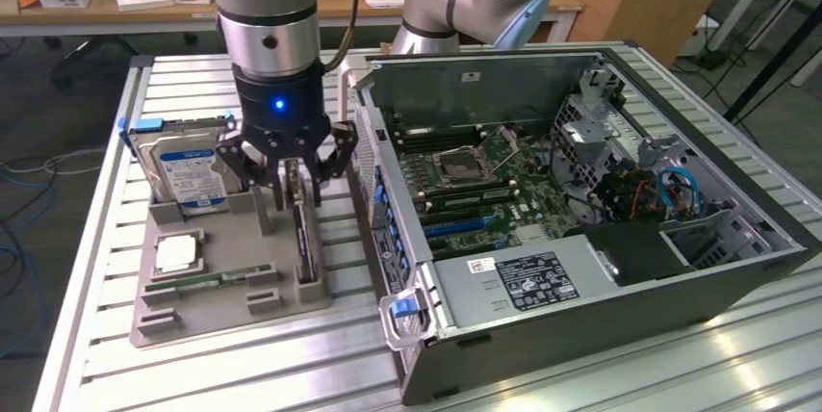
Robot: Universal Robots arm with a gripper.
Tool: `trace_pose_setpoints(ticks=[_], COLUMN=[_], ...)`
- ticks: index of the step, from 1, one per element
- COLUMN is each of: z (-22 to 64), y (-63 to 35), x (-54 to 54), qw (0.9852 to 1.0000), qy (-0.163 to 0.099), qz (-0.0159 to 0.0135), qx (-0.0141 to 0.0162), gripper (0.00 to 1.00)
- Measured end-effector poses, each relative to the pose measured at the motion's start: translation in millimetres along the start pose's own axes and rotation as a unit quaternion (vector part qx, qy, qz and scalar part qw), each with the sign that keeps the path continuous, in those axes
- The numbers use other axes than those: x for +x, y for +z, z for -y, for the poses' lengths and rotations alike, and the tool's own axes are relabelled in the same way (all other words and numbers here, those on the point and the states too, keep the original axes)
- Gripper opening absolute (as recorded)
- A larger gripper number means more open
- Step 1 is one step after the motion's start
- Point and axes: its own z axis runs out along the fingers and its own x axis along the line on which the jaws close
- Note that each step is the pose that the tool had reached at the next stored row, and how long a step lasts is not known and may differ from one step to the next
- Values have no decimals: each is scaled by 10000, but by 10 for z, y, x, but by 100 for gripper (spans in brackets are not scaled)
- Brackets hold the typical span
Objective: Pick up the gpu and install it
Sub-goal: 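Pick up the gpu and move the gpu toward the slot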
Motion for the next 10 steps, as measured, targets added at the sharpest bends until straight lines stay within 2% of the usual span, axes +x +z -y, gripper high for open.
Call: trace_pose_setpoints(ticks=[10], z=[11], y=[120], x=[13], qw=[10000], qy=[-1], qz=[1], qx=[8], gripper=[47])
